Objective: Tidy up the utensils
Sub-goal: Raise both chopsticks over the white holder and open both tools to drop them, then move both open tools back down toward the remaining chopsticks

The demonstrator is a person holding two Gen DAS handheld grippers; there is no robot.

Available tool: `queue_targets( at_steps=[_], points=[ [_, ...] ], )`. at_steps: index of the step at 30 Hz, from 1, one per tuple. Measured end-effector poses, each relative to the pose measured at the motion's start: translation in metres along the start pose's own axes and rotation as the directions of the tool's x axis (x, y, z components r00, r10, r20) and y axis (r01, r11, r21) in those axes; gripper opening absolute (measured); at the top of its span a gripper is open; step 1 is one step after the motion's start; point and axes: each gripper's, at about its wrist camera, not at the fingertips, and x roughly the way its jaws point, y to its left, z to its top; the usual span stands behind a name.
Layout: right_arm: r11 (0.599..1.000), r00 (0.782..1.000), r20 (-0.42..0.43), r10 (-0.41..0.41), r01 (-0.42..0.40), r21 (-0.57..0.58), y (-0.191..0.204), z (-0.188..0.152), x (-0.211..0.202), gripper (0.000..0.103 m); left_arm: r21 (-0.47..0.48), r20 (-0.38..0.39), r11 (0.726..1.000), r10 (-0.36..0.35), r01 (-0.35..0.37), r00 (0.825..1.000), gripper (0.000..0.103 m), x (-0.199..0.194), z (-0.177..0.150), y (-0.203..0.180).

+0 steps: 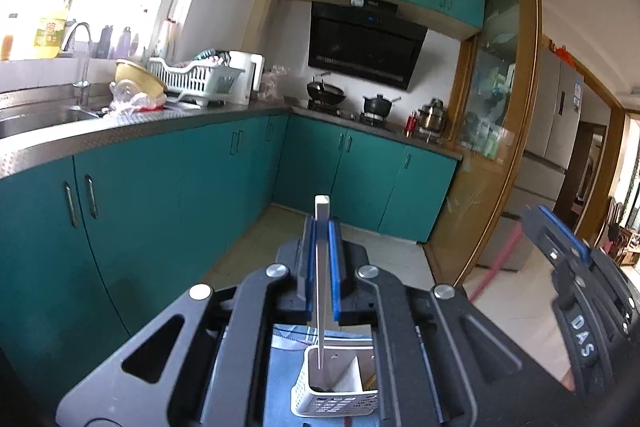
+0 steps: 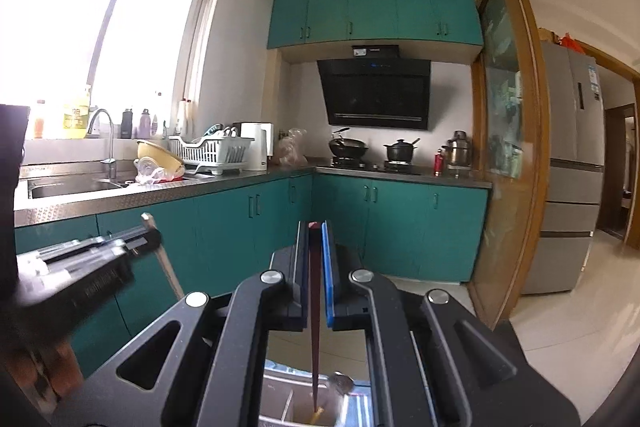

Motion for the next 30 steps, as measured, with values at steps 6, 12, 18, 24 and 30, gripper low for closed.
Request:
queue_targets(
  at_steps=[6,12,18,24,30],
  points=[
    [1.0,0.994,-0.106,0.013,-0.012,0.01,-0.002,-0.04,0.038,0.007,0.013,-0.049,1.0,-0.009,0.01,0.999,0.006,0.027,-0.029,-0.001],
    [0.998,0.986,-0.163,0.016,-0.007,0.057,-0.016,-0.07,0.044,0.007,0.014,-0.08,1.0,-0.014,0.015,0.997,0.006,0.037,-0.046,0.003],
    [0.998,0.983,-0.185,-0.003,0.013,0.057,-0.023,-0.083,0.029,0.028,-0.001,-0.094,1.0,-0.014,0.014,0.996,0.013,0.029,-0.057,0.012],
    [0.993,0.98,-0.198,0.012,0.012,0.12,-0.04,-0.096,-0.015,0.03,0.018,-0.096,1.0,-0.014,0.016,0.995,0.027,0.001,-0.073,0.02],
    [0.981,0.931,-0.359,0.06,0.012,0.194,-0.049,-0.153,-0.053,0.042,0.079,-0.167,0.996,-0.019,0.033,0.986,0.043,-0.031,-0.129,0.031]
  ],
)
